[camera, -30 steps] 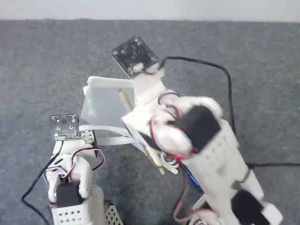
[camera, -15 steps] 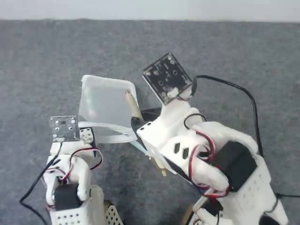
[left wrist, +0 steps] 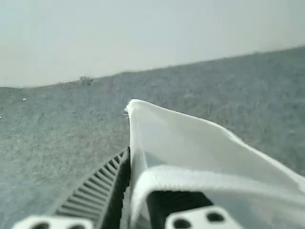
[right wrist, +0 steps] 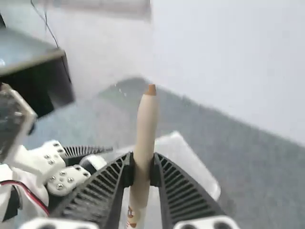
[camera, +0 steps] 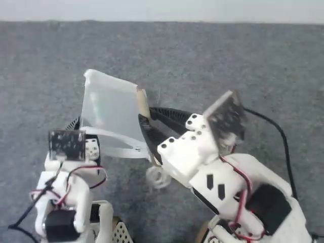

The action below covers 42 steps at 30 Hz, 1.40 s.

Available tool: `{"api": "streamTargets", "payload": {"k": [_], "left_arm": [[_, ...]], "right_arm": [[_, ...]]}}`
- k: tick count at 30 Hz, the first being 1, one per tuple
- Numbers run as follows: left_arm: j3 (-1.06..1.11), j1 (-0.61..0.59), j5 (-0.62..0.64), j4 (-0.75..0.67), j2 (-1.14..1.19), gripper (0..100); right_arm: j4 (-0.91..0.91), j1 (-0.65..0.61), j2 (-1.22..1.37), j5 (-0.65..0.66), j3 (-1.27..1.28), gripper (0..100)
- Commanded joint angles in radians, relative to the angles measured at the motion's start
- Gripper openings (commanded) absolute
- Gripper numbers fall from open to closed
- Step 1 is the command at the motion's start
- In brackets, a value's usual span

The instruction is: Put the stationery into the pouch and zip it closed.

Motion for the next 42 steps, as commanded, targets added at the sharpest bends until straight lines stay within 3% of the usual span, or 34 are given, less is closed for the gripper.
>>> {"api": "streamTargets", "payload": {"k": [1, 7, 15, 25, 35, 42], "left_arm": [[-0.188, 0.0, -0.012, 0.032, 0.21, 1], [-0.433, 0.0, 0.028, 0.123, 0.44, 1], [-0.654, 0.005, 0.161, 0.167, 0.66, 1], [-0.727, 0.163, 0.387, 0.166, 0.895, 1], [-0.727, 0.167, 0.388, 0.155, 0.925, 1], [-0.71, 0.164, 0.388, 0.129, 0.93, 1]], "right_arm": [[-0.173, -0.004, -0.07, -0.003, 0.075, 0.6], [-0.469, -0.004, -0.15, -0.002, 0.247, 0.6], [-0.687, -0.004, -0.154, 0.009, 0.333, 0.6], [-1.112, 0.021, -0.153, 0.245, 0.546, 0.6], [-1.179, 0.079, -0.01, 0.247, 0.592, 0.6], [-1.334, 0.12, 0.154, 0.247, 0.598, 0.6]]}}
